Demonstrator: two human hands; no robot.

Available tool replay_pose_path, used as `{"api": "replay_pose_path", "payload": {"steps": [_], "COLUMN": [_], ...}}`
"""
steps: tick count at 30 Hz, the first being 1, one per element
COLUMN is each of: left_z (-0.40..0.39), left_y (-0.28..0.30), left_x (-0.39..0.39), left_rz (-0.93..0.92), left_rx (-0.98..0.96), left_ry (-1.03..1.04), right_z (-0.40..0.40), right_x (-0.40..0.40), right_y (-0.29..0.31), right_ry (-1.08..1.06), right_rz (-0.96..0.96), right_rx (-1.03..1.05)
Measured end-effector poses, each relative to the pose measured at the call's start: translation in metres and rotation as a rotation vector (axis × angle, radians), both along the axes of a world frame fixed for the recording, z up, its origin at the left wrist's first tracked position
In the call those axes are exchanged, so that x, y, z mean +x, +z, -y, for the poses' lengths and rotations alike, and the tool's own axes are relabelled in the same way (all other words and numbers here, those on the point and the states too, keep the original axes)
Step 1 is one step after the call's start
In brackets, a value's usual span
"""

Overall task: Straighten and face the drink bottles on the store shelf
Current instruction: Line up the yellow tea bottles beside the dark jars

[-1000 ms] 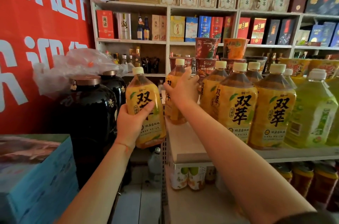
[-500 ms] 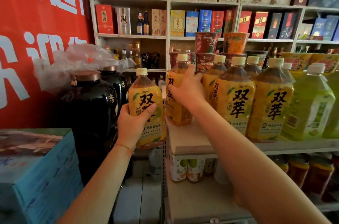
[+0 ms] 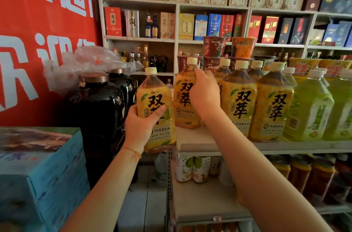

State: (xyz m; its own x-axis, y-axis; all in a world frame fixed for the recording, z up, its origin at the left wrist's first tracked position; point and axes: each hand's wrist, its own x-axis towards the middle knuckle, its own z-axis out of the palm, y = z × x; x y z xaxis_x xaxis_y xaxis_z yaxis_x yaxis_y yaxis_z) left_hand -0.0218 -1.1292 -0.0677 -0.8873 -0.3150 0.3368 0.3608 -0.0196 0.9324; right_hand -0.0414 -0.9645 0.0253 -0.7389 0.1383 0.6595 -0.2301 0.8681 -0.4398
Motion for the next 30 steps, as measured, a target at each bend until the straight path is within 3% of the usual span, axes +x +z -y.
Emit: {"api": "replay_pose_path", "payload": {"steps": [3, 7, 13, 23, 30], "left_z": [-0.001, 0.0, 0.007, 0.012, 0.001], "left_y": [-0.002, -0.003, -0.01, -0.007, 0.021], "left_x": [0.006, 0.01, 0.012, 0.019, 0.023], "left_rz": [-0.004, -0.007, 0.017, -0.072, -0.185], "left_rx": [0.005, 0.026, 0.002, -0.002, 0.009], "left_ry": [-0.01, -0.01, 0.014, -0.024, -0.046], "right_z": [0.011, 0.034, 0.037, 0.014, 0.008], "right_x": [0.005, -0.018, -0.043, -0.046, -0.041], "right_y": [-0.001, -0.003, -0.007, -0.013, -0.008], "right_ry": [-0.101, -0.236, -0.308, -0.102, -0.027], "right_rz": [-0.127, 0.057, -0.003, -0.081, -0.005], "right_rx": [0.162, 0.411, 0.412, 0.353, 0.395]}}
